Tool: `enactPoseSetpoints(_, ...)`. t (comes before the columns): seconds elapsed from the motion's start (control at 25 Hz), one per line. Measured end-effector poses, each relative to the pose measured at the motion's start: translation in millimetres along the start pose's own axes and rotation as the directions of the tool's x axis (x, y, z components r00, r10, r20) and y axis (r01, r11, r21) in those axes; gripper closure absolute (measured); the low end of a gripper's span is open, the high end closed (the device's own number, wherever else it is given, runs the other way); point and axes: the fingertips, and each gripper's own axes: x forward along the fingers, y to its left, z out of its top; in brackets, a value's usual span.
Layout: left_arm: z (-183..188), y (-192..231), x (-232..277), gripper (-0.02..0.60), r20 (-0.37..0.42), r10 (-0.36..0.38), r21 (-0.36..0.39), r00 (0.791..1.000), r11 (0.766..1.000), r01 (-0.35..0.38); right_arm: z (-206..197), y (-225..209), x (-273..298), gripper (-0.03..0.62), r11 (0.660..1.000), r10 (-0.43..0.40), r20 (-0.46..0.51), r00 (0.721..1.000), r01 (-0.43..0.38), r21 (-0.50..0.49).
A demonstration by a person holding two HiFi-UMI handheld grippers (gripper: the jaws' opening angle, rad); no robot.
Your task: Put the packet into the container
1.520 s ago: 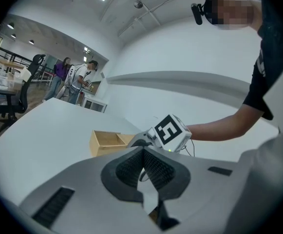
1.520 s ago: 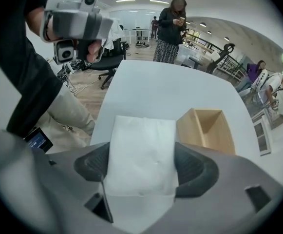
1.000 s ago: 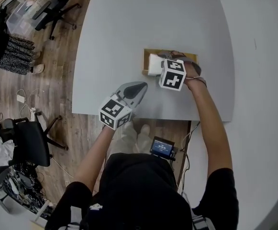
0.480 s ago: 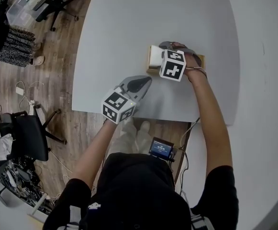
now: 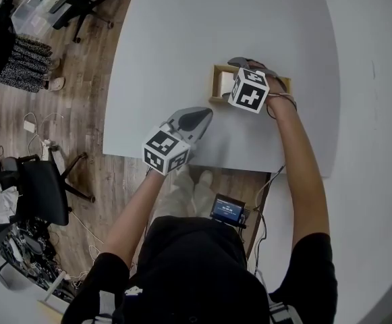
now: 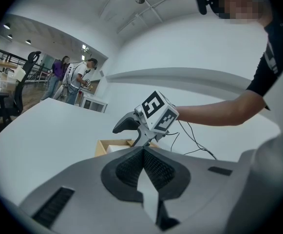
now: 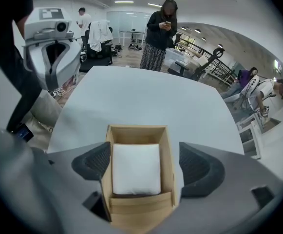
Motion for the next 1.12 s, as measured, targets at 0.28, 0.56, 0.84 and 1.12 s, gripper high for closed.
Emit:
enactPoseSetpoints(0.28, 8, -6, -11, 0.580, 0.018, 0.008, 0.024, 1.000, 1.000, -0.008, 31, 8, -55, 0.178, 0.976, -0.110, 0.240, 0.964, 0.059, 0.208)
enactPoseSetpoints(0.56, 38, -44, -44, 0.581, 0.095, -0.003, 0.083, 0.996, 0.997, -0.005, 44, 50, -158, 0.492, 0.871, -0.379, 0.463, 0.801, 0.141, 0.470)
enactPoseSetpoints(0.84, 52, -90, -78, 0.580, 0.145, -0.047, 0.142, 0.988, 0.990, 0.026, 48, 112, -219, 0.571, 0.767, -0.548, 0.525, 0.651, 0.140, 0.627)
enactPoseSetpoints(1.12, 62, -129, -112, 0.581, 0.179, -0.076, 0.187, 0.981, 0.981, 0.041, 59, 159, -266, 0.571, 0.690, -0.656, 0.574, 0.490, 0.082, 0.719)
